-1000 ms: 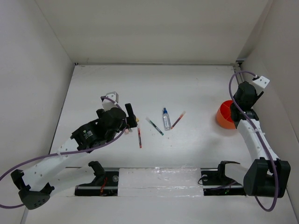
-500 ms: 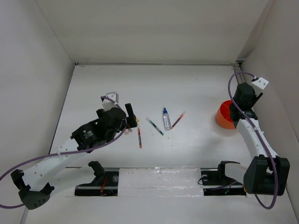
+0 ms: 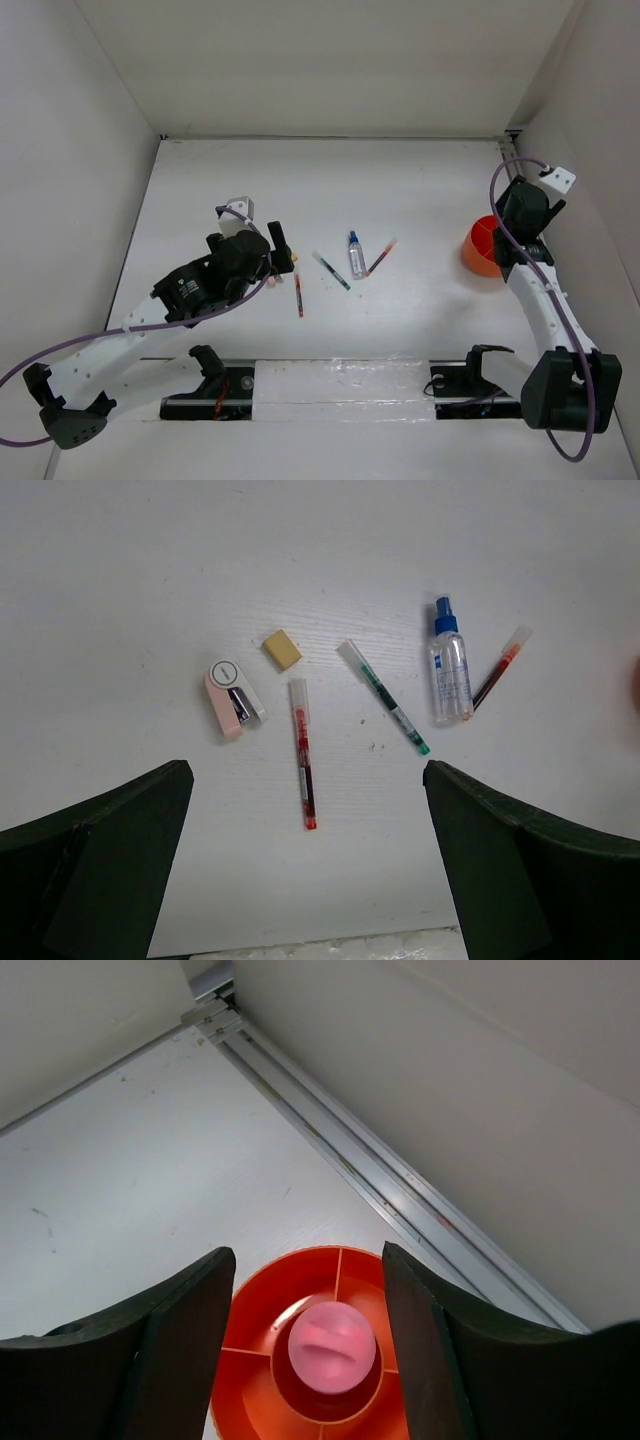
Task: Sort the stationery into containers
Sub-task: Place the stationery in the storage box, then pick up the pen from the center of the board.
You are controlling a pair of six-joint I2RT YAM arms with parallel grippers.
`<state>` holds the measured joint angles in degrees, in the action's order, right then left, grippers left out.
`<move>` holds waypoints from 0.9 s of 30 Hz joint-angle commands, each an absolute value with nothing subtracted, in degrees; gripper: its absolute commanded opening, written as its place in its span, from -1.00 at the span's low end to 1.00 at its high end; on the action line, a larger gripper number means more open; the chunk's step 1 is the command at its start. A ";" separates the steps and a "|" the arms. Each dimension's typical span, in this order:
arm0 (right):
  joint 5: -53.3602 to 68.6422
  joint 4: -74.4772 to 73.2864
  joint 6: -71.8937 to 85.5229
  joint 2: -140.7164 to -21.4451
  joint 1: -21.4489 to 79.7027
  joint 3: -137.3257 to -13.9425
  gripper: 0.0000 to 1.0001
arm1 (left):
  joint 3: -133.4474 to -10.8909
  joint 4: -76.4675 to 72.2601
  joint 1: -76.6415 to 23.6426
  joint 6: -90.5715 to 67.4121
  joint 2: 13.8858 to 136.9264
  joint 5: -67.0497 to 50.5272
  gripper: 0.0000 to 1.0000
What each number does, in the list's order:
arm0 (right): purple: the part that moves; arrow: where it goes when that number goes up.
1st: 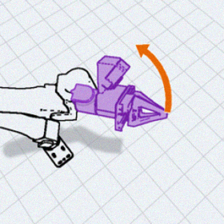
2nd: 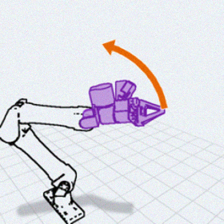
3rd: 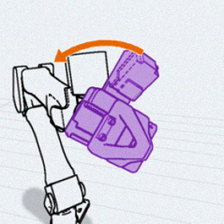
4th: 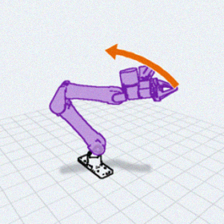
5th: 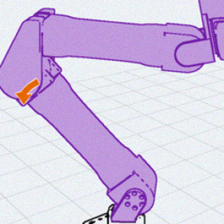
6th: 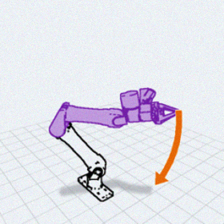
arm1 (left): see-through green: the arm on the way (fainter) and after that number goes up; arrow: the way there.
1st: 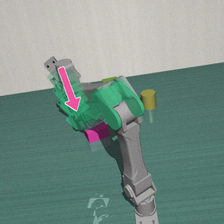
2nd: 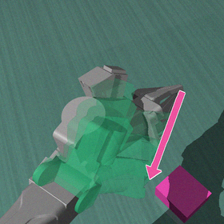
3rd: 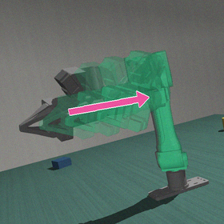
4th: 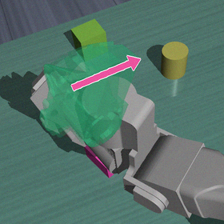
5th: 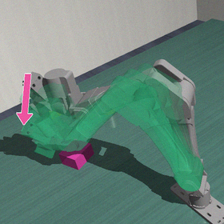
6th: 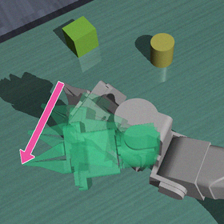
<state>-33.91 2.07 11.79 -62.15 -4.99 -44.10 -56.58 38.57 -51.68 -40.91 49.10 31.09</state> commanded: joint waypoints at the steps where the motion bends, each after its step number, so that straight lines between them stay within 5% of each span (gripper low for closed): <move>1: -31.55 5.62 11.51 -60.47 -5.45 -44.56 0.33 | -55.99 37.35 -51.77 -40.17 48.52 31.73 1.00; 2: -31.03 5.62 11.51 -59.69 -5.45 -44.56 0.33 | -55.99 37.35 -51.77 -40.17 48.52 31.73 1.00; 3: -31.03 4.84 11.51 -59.07 -5.45 -44.56 0.54 | -55.99 37.35 -51.77 -40.17 48.52 31.73 1.00; 7: -24.27 4.22 13.97 -53.54 -3.36 -44.56 0.54 | -55.99 37.97 -51.77 -40.69 48.52 32.26 1.00; 8: -23.65 4.22 13.97 -52.74 -2.21 -44.56 0.80 | -55.99 37.97 -51.77 -40.69 49.04 32.26 1.00; 13: -27.67 -0.95 17.74 -54.13 8.24 -48.51 1.00 | -56.51 38.50 -51.77 -41.22 50.10 33.31 1.00; 18: -43.66 -12.90 22.93 -61.07 23.19 -55.99 1.00 | -56.51 38.50 -51.77 -41.75 51.15 33.31 1.00; 24: -27.09 -11.96 27.25 -67.14 24.18 -59.15 1.00 | -57.04 39.02 -51.77 -41.75 54.23 33.84 1.00; 27: -31.01 -10.72 28.38 -69.07 27.94 -59.15 1.00 | -57.04 38.41 -51.77 -41.22 54.23 33.84 1.00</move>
